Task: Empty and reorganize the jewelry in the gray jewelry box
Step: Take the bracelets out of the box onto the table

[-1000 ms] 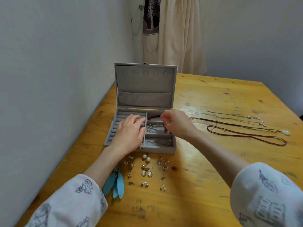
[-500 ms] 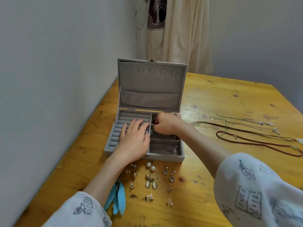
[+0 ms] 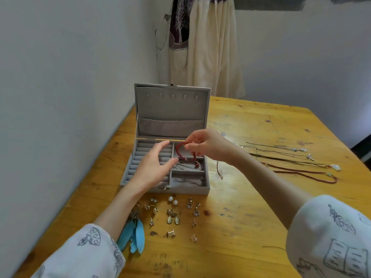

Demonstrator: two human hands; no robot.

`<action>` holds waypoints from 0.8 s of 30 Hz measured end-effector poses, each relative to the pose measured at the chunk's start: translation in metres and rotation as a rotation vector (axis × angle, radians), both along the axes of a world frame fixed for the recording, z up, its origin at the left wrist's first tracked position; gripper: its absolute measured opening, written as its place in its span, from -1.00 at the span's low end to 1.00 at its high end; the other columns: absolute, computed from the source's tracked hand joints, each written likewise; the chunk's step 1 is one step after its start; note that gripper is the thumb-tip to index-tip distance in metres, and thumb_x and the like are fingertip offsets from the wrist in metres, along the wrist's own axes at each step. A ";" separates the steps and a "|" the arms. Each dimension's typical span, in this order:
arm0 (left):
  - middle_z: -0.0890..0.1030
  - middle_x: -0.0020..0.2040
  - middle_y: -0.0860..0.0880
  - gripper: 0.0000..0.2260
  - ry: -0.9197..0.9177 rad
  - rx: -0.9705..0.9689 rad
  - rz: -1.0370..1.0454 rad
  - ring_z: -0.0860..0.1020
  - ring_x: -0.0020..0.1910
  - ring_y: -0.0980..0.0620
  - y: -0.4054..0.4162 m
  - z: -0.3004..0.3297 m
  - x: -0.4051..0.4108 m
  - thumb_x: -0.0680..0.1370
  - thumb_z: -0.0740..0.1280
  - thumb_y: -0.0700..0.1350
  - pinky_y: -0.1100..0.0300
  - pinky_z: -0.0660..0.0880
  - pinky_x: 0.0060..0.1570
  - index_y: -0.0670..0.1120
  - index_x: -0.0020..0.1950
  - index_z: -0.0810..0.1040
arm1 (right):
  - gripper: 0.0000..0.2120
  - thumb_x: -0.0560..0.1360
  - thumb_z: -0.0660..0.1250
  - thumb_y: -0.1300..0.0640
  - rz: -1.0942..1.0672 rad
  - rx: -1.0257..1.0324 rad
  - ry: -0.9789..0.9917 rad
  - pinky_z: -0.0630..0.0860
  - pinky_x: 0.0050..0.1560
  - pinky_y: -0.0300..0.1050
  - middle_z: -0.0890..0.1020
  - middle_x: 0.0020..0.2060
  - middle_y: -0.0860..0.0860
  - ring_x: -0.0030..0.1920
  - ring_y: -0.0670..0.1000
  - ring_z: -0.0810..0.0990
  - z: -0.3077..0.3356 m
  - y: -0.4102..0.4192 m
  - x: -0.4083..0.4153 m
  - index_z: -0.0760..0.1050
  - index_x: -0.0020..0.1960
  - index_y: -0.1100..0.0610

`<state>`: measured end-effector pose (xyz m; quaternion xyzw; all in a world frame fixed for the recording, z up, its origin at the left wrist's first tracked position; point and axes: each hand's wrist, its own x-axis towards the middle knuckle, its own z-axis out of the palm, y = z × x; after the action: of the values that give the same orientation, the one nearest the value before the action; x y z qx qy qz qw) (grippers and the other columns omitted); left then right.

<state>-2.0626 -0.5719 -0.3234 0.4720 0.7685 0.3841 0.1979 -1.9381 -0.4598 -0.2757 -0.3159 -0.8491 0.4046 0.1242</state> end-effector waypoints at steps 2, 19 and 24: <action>0.44 0.32 0.03 -0.61 -0.023 0.038 -0.081 0.35 0.33 0.04 -0.001 0.012 0.014 0.51 0.32 -0.03 0.06 0.34 0.26 0.05 0.33 0.37 | -0.86 0.50 0.31 0.14 0.011 -0.046 0.038 0.55 -0.21 -0.25 0.56 -0.27 -0.02 -0.25 -0.07 0.56 0.007 -0.009 0.013 0.56 0.00 0.17; 0.62 -0.07 -0.13 -0.84 -0.425 -0.083 -0.268 0.61 -0.15 0.05 0.017 0.022 0.127 0.48 0.34 -0.29 0.29 0.57 -0.19 -0.12 0.03 0.51 | -0.94 0.48 0.33 0.28 -0.352 -0.332 0.109 0.46 -0.41 -0.28 0.58 -0.33 0.09 -0.41 -0.06 0.54 -0.018 -0.014 0.178 0.50 -0.17 0.19; 0.61 -0.06 -0.06 -0.86 -0.080 -0.185 -0.217 0.59 -0.14 0.08 0.034 -0.004 0.140 0.50 0.33 -0.24 0.23 0.56 -0.12 -0.11 0.03 0.58 | -0.90 0.44 0.40 0.17 -0.405 -0.146 -0.058 0.35 -0.43 -0.31 0.60 -0.30 -0.01 -0.36 -0.13 0.52 -0.050 -0.010 0.181 0.50 -0.23 0.09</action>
<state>-1.9227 -0.5375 -0.3272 0.5164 0.7365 0.3064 0.3117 -1.7576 -0.4696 -0.3252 -0.4998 -0.7399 0.4227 0.1552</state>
